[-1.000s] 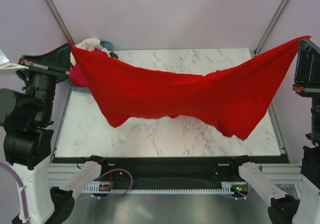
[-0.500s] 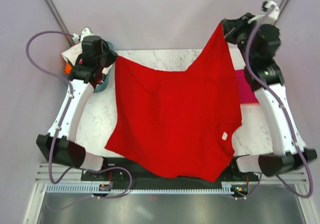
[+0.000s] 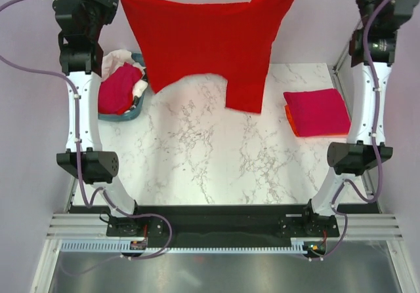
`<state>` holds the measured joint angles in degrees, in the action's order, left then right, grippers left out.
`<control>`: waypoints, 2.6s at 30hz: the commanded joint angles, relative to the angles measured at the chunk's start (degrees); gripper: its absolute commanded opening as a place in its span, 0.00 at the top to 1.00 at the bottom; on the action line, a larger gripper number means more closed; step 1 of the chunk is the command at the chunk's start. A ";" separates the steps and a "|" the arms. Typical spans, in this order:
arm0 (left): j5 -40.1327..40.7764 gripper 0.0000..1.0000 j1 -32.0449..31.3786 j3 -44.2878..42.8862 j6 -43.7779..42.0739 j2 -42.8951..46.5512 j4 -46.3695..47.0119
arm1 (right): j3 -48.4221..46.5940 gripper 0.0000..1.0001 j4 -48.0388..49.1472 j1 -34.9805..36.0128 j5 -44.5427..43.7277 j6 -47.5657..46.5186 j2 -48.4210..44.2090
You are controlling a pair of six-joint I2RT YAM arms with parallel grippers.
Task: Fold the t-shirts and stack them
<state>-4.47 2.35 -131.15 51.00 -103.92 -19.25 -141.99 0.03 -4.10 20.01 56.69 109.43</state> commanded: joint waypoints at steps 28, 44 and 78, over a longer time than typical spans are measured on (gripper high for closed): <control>-11.52 0.98 1.78 91.68 8.32 20.16 41.66 | 96.96 1.00 8.85 -7.68 9.18 -7.10 -43.93; -3.97 0.98 6.96 109.00 2.97 42.74 27.59 | 110.61 1.00 -8.38 -7.59 10.93 -19.68 -64.77; -3.89 0.98 8.64 107.96 4.81 46.18 23.73 | 96.84 1.00 -4.17 -0.39 -0.05 -17.22 -50.30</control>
<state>-9.13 10.90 -19.70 55.27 -56.71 2.50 -38.76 -9.67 -7.42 23.88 38.79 54.83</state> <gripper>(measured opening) 0.028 0.007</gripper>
